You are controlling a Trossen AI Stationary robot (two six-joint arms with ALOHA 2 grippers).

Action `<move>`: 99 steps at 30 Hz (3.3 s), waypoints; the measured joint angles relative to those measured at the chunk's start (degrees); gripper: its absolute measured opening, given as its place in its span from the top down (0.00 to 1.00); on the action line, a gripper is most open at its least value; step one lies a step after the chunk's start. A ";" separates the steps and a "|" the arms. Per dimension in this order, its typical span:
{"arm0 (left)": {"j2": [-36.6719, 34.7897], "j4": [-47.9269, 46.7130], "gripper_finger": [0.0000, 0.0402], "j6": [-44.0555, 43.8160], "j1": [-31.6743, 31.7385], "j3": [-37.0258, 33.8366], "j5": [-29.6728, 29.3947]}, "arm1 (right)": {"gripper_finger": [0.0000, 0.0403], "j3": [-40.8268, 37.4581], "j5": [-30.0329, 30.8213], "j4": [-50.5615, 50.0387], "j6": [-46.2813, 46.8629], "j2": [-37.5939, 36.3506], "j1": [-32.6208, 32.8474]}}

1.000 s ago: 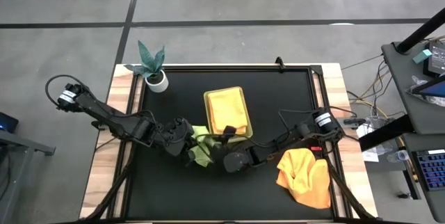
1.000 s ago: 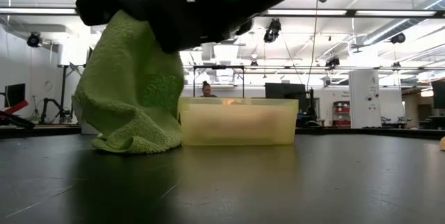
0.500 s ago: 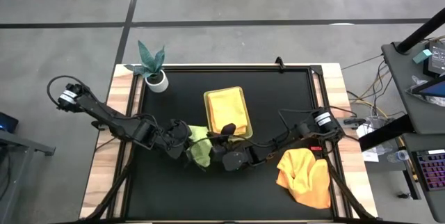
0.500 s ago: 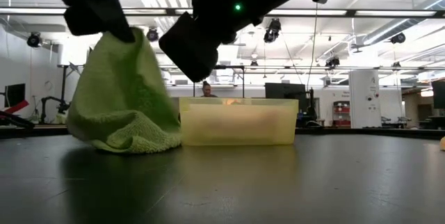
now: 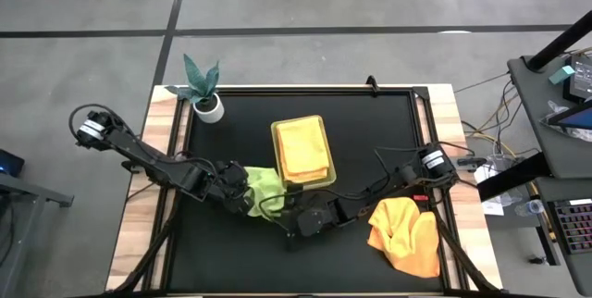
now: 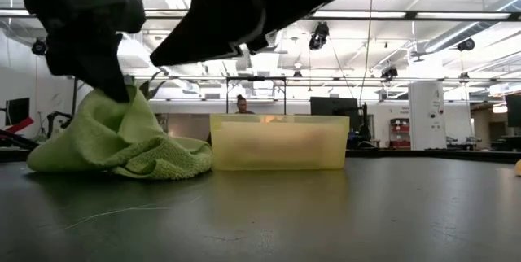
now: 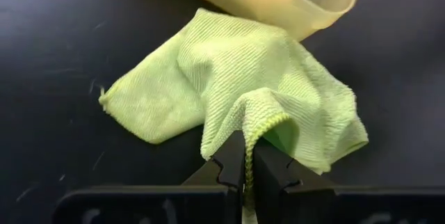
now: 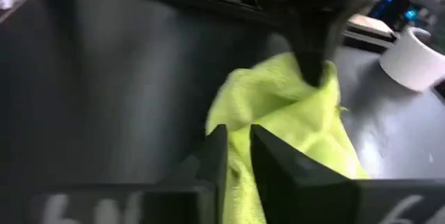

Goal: Fold microfiber towels
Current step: Fold the green microfiber cloth

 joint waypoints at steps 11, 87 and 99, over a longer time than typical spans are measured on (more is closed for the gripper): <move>0.54 0.02 1.00 -3.44 0.00 -2.18 0.42 | 0.54 0.25 -1.12 6.53 -0.26 5.96 -2.18; 1.29 11.43 0.50 7.05 -5.92 -2.42 11.06 | 0.97 16.33 -2.47 -15.20 -2.18 14.27 -2.26; 1.29 11.78 0.50 10.70 -5.93 -2.42 9.30 | 0.98 16.27 -8.94 -30.06 -2.01 2.74 -1.86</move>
